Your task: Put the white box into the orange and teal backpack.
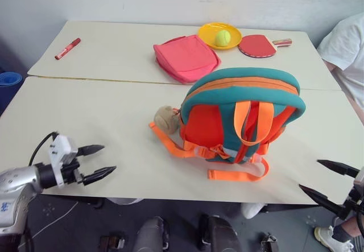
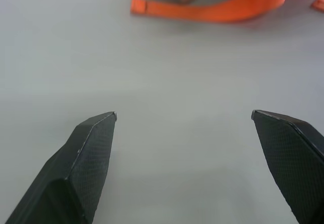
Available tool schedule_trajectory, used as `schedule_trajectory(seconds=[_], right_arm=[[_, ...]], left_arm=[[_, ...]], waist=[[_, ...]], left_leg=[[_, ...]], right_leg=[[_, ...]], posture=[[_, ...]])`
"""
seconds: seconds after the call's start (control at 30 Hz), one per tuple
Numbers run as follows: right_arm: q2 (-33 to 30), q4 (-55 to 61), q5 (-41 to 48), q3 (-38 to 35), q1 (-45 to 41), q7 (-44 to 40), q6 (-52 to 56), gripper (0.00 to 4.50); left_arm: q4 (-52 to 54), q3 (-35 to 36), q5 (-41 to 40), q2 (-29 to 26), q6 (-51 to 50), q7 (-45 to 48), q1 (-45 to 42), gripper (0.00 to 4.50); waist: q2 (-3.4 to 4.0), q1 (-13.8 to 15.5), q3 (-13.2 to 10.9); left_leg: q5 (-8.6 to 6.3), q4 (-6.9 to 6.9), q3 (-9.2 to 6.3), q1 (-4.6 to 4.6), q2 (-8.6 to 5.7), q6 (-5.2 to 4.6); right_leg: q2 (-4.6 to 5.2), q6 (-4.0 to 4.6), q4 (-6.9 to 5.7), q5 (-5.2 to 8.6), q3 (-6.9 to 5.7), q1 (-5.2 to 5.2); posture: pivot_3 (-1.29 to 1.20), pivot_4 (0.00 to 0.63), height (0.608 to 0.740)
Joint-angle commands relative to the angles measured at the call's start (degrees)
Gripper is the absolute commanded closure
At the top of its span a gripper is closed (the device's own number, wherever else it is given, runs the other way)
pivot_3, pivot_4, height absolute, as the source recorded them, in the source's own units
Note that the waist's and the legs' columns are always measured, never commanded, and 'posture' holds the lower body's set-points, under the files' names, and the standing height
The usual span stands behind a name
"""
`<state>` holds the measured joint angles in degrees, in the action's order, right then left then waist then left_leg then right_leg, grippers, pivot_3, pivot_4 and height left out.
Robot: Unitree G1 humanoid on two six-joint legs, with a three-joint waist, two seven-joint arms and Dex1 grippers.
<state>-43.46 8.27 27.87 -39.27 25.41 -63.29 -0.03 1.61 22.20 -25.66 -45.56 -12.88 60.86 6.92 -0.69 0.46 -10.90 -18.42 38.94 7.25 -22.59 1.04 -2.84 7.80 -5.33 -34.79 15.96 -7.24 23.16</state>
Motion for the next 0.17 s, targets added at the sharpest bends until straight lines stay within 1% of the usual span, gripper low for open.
schedule_trajectory(seconds=[0.03, 0.1, 0.17], right_arm=[[-1.46, -4.80, -1.33, 0.58, -4.12, 0.14, -3.17, 0.05], [-1.55, -6.63, -2.42, 2.19, -7.03, 1.14, -3.41, 0.05], [-1.64, -7.14, -3.45, 3.88, -9.48, 2.00, -3.65, 0.05]], left_arm=[[2.56, 2.43, 0.68, 1.02, 4.04, -1.82, 1.45, 0.00], [2.98, 2.33, 1.23, 1.66, 5.36, -3.15, 1.75, 0.00], [0.75, 2.00, 4.34, 2.10, 8.34, -6.57, -0.01, 0.00]], waist=[[0.03, -0.28, -0.01], [0.04, -0.26, -0.01], [0.05, -0.26, 0.00]], left_leg=[[-0.03, -0.08, -0.01, 0.13, 0.00, -0.06], [0.01, -0.47, -0.02, 0.43, -0.01, 0.03], [0.28, -0.80, -0.02, 0.50, -0.04, 0.42]], right_leg=[[0.03, 0.06, -0.01, 0.00, 0.02, -0.06], [0.10, 0.23, 0.01, 0.08, 0.03, -0.25], [0.13, 0.35, 0.02, 0.16, -0.01, -0.16]], posture=[[0.00, 0.150, 0.740], [0.00, 0.150, 0.740], [0.00, 0.150, 0.740]])
